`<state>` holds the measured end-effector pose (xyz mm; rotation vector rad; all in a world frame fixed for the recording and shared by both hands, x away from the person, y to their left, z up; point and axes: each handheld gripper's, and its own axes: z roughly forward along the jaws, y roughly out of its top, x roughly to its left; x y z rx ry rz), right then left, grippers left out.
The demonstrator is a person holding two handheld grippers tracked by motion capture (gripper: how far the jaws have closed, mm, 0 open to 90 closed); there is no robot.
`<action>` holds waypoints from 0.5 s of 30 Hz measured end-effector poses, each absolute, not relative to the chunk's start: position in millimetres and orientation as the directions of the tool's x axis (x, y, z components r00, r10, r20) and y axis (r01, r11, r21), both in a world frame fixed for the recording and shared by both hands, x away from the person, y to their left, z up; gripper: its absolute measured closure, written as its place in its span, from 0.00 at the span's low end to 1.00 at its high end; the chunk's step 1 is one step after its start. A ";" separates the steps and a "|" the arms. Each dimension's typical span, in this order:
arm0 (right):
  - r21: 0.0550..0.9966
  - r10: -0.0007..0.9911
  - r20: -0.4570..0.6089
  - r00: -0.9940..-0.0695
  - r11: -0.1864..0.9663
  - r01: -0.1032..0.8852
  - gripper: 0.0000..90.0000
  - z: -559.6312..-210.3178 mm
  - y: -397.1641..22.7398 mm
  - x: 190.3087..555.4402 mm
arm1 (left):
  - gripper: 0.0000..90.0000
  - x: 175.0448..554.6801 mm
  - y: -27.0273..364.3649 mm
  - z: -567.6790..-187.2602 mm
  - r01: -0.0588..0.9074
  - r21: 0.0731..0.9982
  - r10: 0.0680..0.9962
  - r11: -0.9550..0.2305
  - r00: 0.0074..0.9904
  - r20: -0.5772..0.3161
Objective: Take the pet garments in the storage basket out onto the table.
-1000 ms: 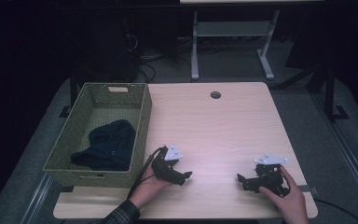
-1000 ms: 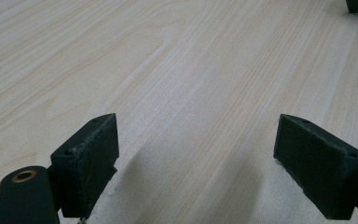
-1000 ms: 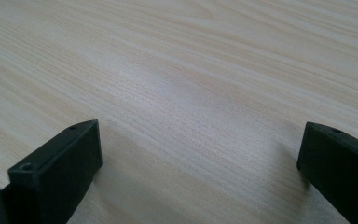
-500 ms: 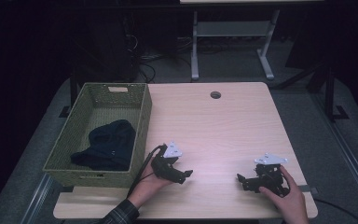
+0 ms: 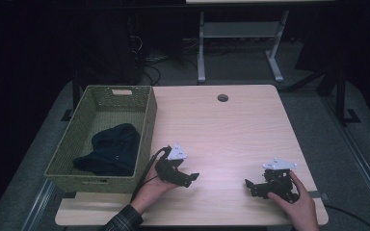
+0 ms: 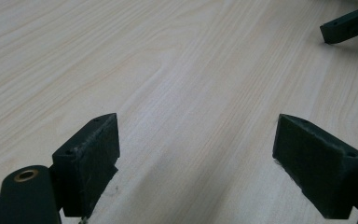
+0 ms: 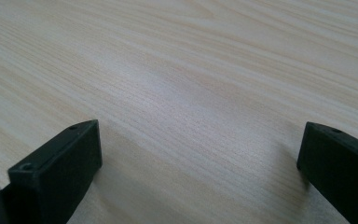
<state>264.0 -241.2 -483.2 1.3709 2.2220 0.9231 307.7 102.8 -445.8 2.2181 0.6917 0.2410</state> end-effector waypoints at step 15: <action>0.697 0.889 0.028 -0.457 0.311 0.646 0.00 -483.2 -241.1 264.0 | 0.16 310.0 102.1 -432.7 0.385 0.742 0.544 -0.549 0.838 -0.031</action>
